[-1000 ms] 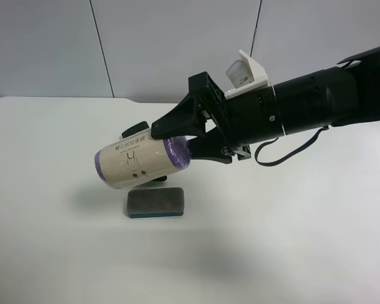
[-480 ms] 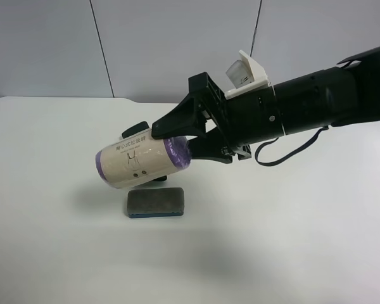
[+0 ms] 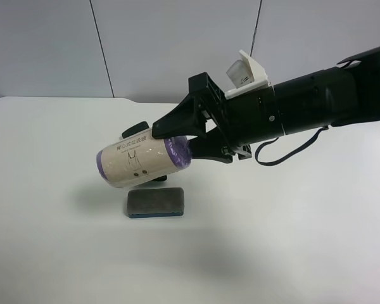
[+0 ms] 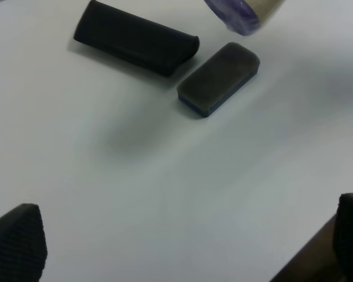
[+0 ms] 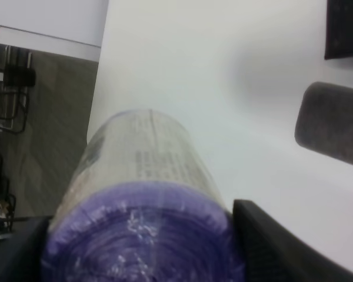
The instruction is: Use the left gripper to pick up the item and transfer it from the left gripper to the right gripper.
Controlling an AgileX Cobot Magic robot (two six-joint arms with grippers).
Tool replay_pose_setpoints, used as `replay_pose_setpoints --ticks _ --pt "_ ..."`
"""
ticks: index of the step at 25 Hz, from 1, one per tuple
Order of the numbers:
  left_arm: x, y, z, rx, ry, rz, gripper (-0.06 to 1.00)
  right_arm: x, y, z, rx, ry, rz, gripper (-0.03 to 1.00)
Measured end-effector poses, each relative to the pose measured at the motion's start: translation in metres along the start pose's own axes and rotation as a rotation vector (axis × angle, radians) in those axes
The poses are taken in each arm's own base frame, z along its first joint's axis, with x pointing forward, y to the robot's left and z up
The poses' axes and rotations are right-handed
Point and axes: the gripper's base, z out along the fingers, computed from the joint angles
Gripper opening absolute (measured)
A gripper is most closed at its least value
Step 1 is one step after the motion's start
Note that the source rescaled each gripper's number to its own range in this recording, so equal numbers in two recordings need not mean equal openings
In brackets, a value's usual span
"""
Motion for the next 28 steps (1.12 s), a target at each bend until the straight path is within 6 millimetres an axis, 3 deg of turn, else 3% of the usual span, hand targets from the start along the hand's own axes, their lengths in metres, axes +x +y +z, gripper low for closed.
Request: replay_pose_setpoints --ticks 8,20,24,28 --pt "0.007 -0.01 0.018 0.087 -0.031 -0.066 0.99 0.0 0.0 0.0 0.001 0.0 0.0 0.0" --pt "0.006 -0.01 0.019 0.085 -0.044 -0.079 0.99 0.007 -0.006 0.0 0.061 0.076 -0.079 0.0" --pt "0.006 -0.01 0.018 0.009 -0.043 -0.119 0.99 0.009 -0.008 -0.001 0.091 0.11 -0.1 0.0" --pt "0.006 -0.011 0.019 -0.138 -0.041 -0.195 0.99 -0.001 -0.001 -0.003 0.13 0.137 -0.178 0.0"
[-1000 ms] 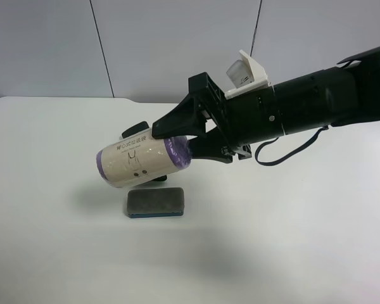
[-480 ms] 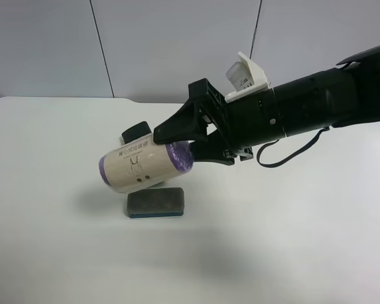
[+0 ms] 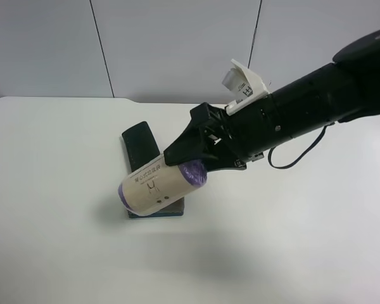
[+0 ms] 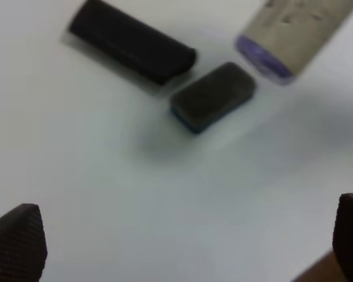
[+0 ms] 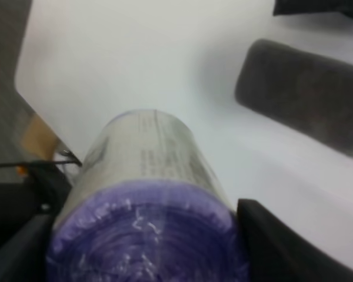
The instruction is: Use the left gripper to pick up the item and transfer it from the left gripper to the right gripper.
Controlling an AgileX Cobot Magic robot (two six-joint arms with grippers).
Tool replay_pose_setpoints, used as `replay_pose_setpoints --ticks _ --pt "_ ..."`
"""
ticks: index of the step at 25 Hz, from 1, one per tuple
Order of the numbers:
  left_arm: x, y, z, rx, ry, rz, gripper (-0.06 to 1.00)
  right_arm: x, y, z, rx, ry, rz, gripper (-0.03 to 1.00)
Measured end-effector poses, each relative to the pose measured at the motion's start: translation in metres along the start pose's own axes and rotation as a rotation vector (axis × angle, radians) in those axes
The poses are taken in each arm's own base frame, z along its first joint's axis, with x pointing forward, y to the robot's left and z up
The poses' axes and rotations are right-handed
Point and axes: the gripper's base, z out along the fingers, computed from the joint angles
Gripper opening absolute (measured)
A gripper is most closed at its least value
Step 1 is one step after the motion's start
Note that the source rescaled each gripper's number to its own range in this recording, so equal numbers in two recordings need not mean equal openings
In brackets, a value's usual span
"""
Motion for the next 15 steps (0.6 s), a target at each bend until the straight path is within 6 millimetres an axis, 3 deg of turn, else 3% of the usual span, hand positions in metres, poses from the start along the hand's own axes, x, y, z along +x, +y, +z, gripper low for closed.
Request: replay_pose_setpoints --ticks 8,15 --pt "0.0 -0.002 0.0 -0.295 -0.015 -0.146 0.99 -0.042 0.012 -0.029 0.279 0.07 -0.208 0.0" --pt "0.0 -0.003 0.001 -0.455 -0.023 -0.225 0.99 -0.064 0.003 -0.06 0.63 0.112 -0.335 0.0"
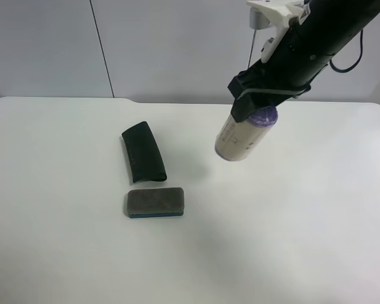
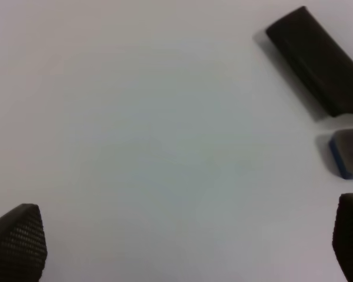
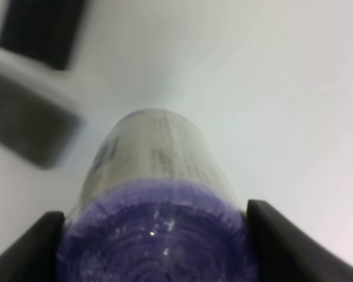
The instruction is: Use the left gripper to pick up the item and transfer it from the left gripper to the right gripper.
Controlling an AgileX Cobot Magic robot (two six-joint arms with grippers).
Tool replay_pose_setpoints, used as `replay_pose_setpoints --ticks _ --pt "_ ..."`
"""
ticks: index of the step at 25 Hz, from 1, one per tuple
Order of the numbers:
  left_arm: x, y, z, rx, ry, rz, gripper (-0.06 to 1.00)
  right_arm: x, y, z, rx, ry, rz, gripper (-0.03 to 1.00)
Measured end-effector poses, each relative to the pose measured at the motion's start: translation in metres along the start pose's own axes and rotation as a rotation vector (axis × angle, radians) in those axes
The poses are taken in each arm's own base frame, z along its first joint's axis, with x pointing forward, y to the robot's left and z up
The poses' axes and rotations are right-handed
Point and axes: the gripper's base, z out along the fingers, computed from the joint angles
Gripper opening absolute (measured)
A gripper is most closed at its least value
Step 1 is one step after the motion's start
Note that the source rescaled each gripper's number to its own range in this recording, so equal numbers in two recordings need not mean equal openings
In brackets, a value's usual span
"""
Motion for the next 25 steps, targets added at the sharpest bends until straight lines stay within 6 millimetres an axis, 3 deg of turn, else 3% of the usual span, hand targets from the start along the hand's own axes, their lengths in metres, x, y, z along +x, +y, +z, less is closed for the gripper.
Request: replay_pose_setpoints --ticks 4,8,17,25 --pt "0.0 -0.001 0.0 -0.022 -0.001 -0.016 0.99 0.001 -0.019 0.006 0.063 0.028 0.028 0.0" --pt "0.0 -0.001 0.0 -0.023 -0.001 -0.017 0.99 0.003 -0.036 0.028 0.078 0.076 0.07 0.0" --pt "0.0 -0.001 0.0 -0.023 -0.001 -0.017 0.99 0.002 -0.04 0.075 0.036 0.124 0.113 0.0" --pt "0.0 -0.001 0.0 -0.023 -0.001 -0.017 0.99 0.003 -0.042 0.097 0.028 0.133 0.129 0.0"
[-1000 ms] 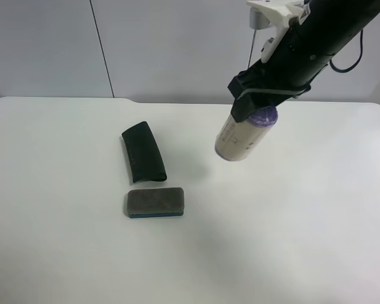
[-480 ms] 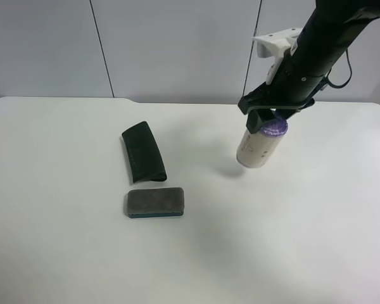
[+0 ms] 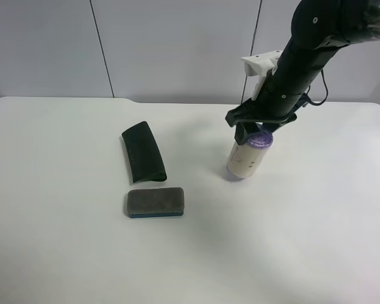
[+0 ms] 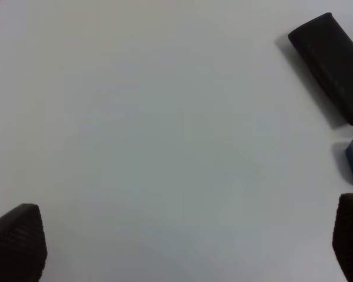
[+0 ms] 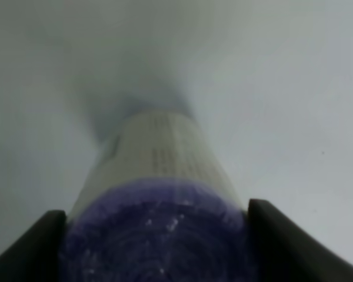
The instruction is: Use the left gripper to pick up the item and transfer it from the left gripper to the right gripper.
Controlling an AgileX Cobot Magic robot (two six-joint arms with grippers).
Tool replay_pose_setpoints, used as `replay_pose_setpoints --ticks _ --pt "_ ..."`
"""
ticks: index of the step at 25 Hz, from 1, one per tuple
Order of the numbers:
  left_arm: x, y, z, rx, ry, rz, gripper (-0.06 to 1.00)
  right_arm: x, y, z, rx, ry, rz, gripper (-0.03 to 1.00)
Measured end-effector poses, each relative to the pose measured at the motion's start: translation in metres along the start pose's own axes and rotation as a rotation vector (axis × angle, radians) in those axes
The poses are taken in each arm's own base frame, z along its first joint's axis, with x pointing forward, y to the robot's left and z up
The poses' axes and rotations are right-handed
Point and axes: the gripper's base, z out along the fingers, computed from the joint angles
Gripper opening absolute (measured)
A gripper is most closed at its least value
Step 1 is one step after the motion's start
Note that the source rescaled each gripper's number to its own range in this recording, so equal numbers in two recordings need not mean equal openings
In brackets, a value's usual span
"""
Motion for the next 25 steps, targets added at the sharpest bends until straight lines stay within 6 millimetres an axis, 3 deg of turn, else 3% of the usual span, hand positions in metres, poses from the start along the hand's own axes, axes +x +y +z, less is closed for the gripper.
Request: replay_pose_setpoints --ticks 10,11,13,15,18,22,25 --pt "0.0 0.0 0.0 0.0 0.0 0.0 0.99 -0.001 0.001 0.01 -0.021 0.006 0.026 0.01" --pt "0.0 0.0 0.0 0.0 0.0 0.0 0.99 -0.001 0.001 0.01 -0.024 0.006 0.029 0.13" --pt "0.0 0.0 0.0 0.0 0.0 0.0 0.99 -0.001 0.002 0.01 -0.027 0.005 0.032 0.65" --pt "0.0 0.0 0.0 0.0 0.0 0.0 0.99 -0.002 0.002 0.009 -0.028 0.001 0.034 0.87" --pt "0.0 0.0 0.0 0.0 0.0 0.0 0.99 -0.002 0.002 0.009 -0.028 0.0 0.034 0.97" --pt "0.0 0.0 0.0 0.0 0.0 0.0 0.99 -0.002 0.003 0.004 -0.034 0.023 0.031 1.0" --pt "0.0 0.0 0.0 0.0 0.0 0.0 0.99 -0.005 0.004 -0.014 -0.043 0.035 0.024 1.0"
